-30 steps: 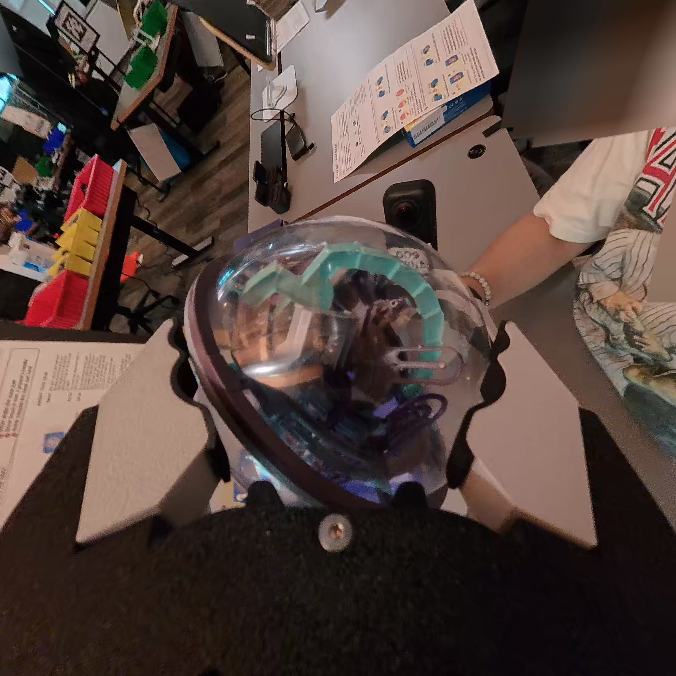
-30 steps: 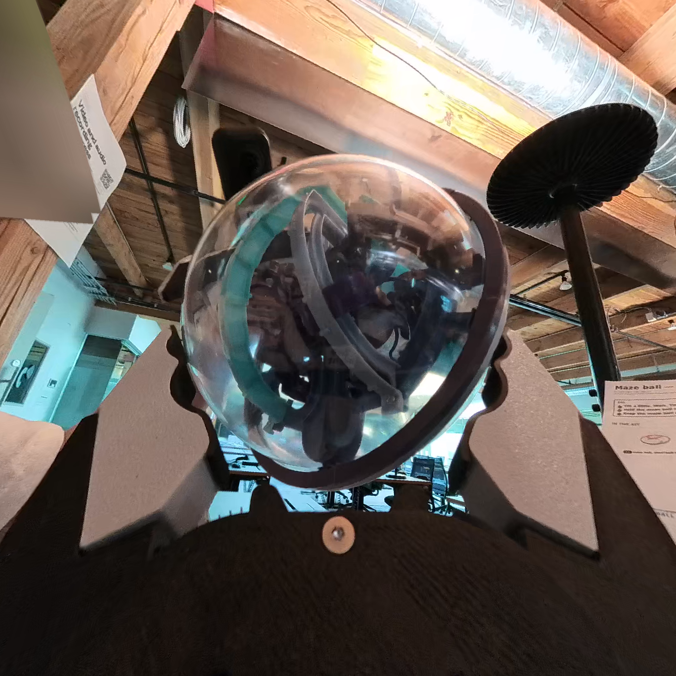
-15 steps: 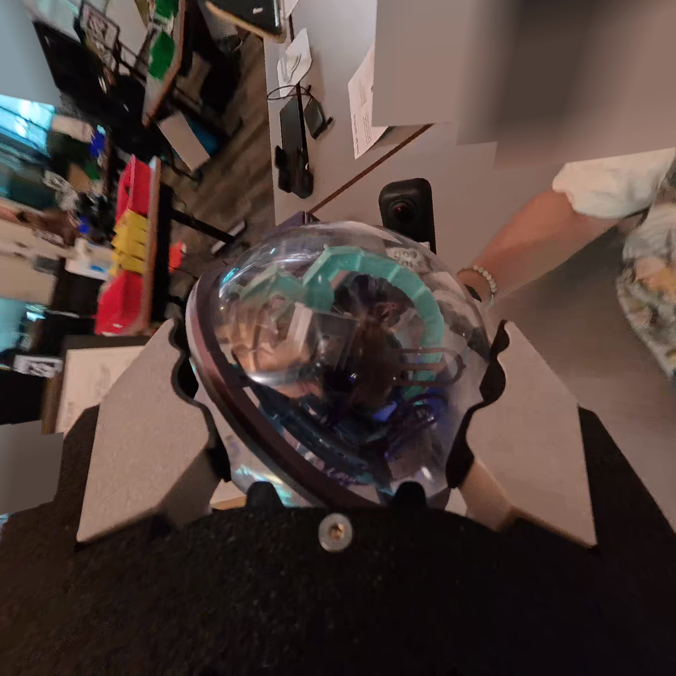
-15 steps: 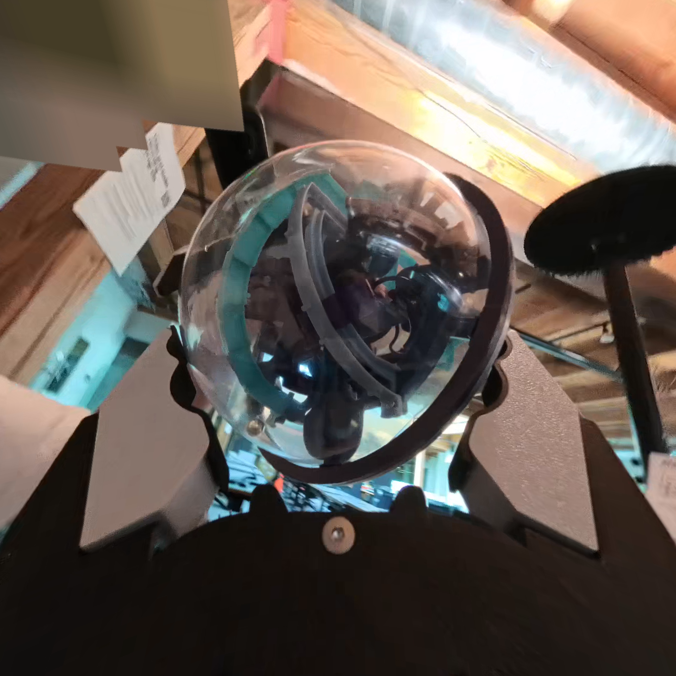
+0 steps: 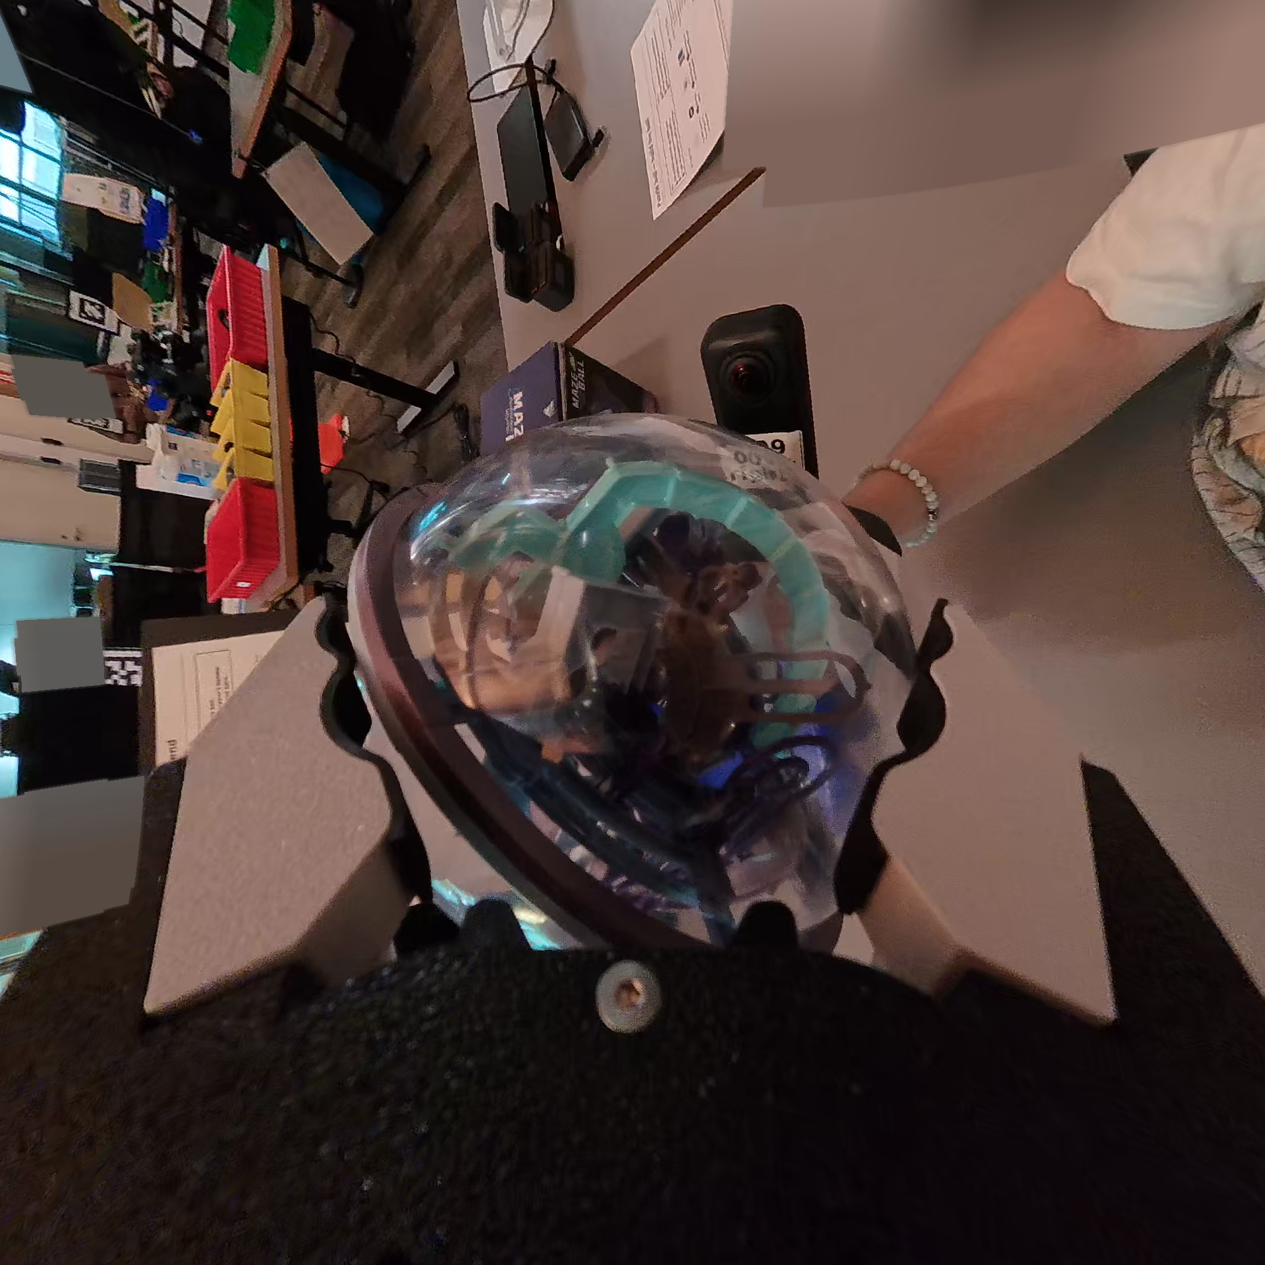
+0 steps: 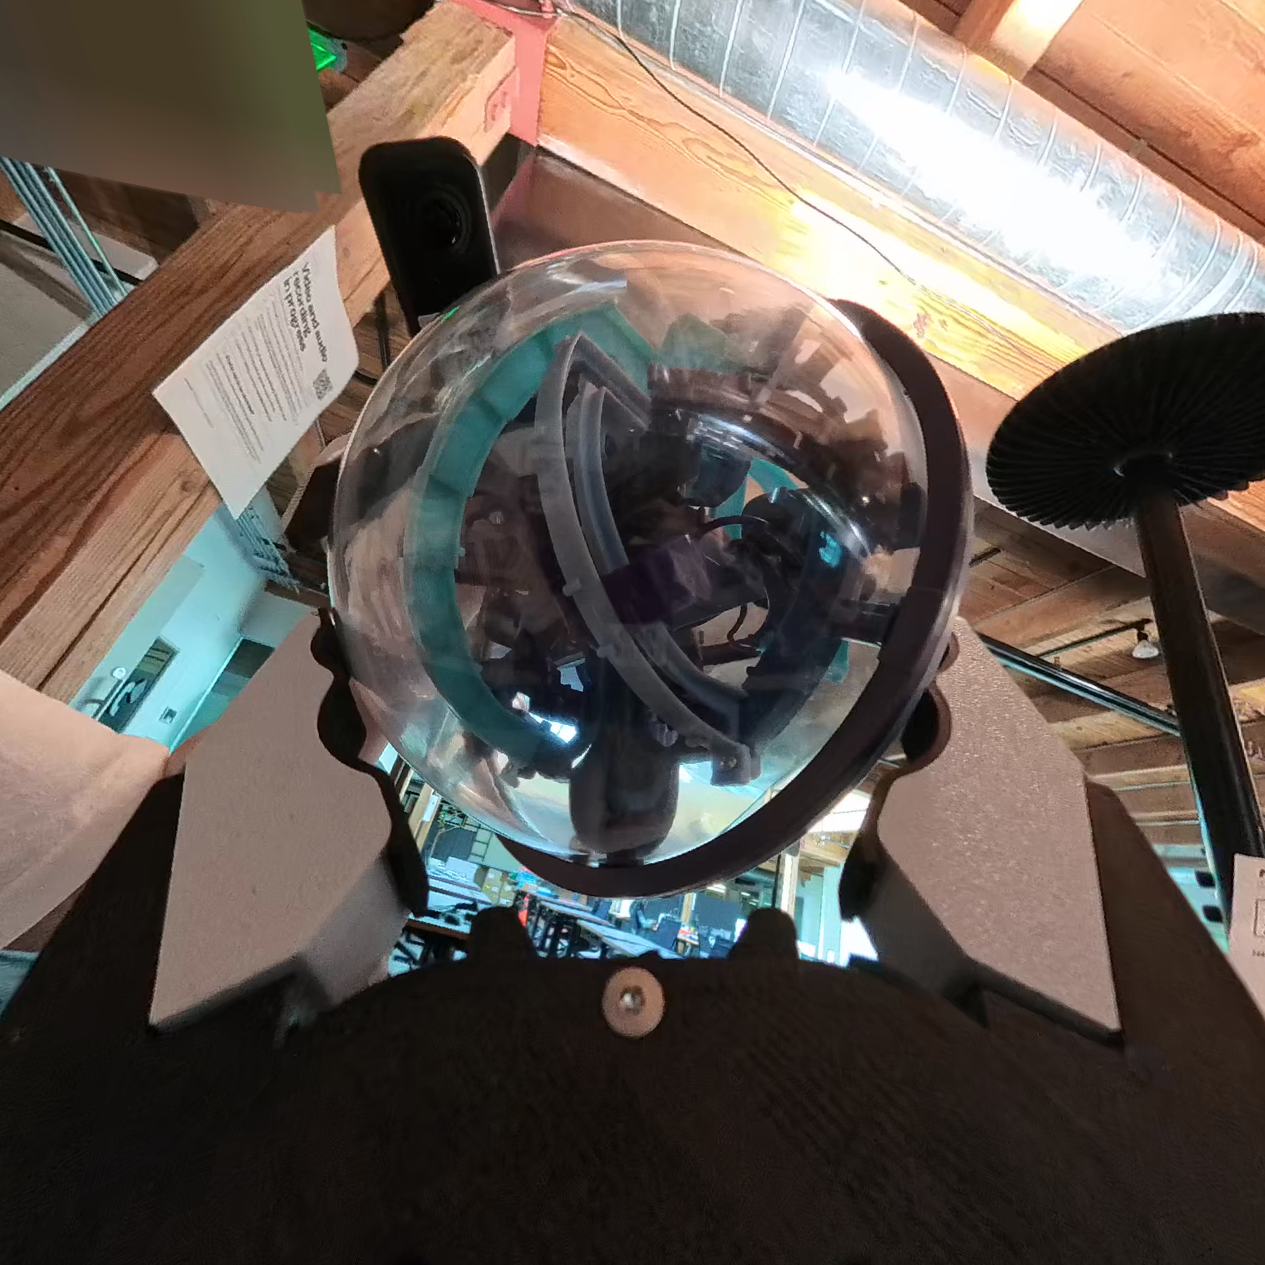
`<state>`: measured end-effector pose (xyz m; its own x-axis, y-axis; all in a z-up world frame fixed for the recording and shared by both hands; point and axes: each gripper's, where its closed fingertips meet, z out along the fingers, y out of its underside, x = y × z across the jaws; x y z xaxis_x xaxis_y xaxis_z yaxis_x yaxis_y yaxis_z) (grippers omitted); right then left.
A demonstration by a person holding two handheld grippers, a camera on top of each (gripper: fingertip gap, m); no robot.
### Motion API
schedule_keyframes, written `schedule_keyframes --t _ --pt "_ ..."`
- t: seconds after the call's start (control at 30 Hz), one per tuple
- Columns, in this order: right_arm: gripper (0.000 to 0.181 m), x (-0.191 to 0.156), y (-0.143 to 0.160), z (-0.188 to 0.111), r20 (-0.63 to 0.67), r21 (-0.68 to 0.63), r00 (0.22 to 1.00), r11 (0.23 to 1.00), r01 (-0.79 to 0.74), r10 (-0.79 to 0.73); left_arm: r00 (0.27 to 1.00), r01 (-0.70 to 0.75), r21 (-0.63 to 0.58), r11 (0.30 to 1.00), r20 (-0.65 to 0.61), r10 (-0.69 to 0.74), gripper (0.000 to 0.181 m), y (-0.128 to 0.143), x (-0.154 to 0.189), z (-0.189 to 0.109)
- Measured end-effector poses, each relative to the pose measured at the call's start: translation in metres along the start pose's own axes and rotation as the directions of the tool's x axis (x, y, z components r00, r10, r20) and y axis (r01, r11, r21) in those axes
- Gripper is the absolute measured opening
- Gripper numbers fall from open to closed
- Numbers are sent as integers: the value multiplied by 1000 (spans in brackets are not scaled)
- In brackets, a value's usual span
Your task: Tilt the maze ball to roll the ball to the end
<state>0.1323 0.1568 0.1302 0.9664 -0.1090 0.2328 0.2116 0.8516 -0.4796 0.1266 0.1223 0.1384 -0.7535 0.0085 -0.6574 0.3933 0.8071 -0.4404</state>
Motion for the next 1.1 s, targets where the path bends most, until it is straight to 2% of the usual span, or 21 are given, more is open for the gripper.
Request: schedule_keyframes --t 0.13,0.27,0.33,0.4,0.47,0.53,0.7,1.1 --pt "158 -10 -8 3 44 6 997 998 59 -60 997 -72 -12 997 36 72 154 -11 8 -6" --pt "158 -23 -29 8 84 56 985 988 147 -151 985 -156 14 988 78 154 154 -32 17 -15" --pt "158 -22 -29 11 88 60 978 981 185 -189 978 -193 5 981 77 192 154 -31 15 -17" --pt "158 -4 -10 13 55 -6 996 997 73 -73 996 -82 -31 996 43 83 154 -12 -2 -12" --pt "157 9 -8 12 -8 15 999 999 -48 48 997 72 15 997 1 -72 154 -3 -16 -7" --pt "157 14 -8 9 -51 36 997 998 -60 61 992 121 36 992 -25 -120 154 4 -19 -4" --pt "157 13 5 4 -56 2 994 996 -94 94 992 116 8 993 -40 -116 154 10 -15 1" --pt "157 12 8 2 -64 0 994 996 -93 92 993 112 1 994 -49 -112 154 12 -13 3"
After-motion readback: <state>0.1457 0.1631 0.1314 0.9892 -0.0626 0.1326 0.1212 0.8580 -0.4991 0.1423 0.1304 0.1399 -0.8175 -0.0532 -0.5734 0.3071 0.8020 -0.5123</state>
